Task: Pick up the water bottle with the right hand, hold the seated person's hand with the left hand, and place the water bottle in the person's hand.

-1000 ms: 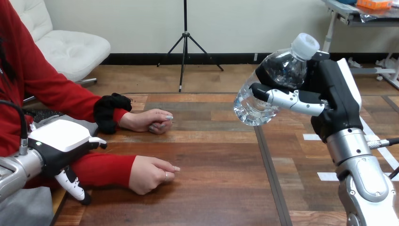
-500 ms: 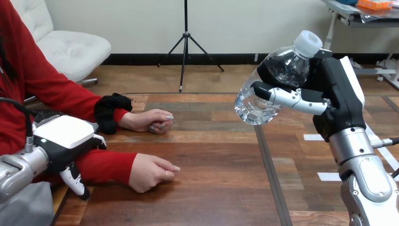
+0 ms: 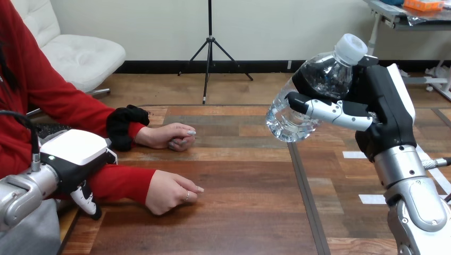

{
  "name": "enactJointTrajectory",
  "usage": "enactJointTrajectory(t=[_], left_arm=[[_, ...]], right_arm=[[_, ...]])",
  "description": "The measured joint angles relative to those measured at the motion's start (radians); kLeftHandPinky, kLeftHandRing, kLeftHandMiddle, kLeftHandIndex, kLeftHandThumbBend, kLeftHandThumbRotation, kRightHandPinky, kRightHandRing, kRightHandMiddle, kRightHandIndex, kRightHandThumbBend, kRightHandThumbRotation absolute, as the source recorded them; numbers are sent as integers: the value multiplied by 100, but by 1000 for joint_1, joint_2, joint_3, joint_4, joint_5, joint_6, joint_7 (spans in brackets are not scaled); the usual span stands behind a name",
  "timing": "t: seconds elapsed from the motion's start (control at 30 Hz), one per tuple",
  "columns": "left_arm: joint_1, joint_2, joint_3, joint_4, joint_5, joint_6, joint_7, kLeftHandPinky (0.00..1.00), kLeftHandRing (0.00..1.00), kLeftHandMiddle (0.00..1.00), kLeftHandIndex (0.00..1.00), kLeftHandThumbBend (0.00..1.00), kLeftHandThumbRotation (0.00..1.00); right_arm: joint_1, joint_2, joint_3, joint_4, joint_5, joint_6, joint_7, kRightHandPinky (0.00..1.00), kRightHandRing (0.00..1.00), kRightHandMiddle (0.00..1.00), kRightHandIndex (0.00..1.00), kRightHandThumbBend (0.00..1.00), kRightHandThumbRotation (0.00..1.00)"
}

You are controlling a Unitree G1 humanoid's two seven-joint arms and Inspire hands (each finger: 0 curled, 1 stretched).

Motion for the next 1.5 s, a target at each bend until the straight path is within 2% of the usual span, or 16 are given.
enactJointTrajectory(t=[0.4,0.67,0.9,1.13,1.5], left_arm=[[5,-11,0,25,-44,-1,13,46,48,52,54,77,14],[10,-19,0,34,-57,-9,47,43,47,51,54,76,17],[14,-22,0,40,-63,-37,76,41,46,51,53,76,19],[20,-23,2,41,-96,-69,84,40,45,51,52,76,22],[38,-26,17,40,-145,-123,116,40,46,51,52,78,25]], right_arm=[[2,0,0,-18,7,18,0,18,23,33,37,69,0],[2,0,0,-18,7,18,0,18,23,34,37,68,0],[2,0,0,-18,7,18,0,18,23,34,37,69,0],[2,0,1,-12,6,9,2,19,24,34,37,69,0],[1,0,8,35,2,-5,4,20,24,34,37,70,0]])
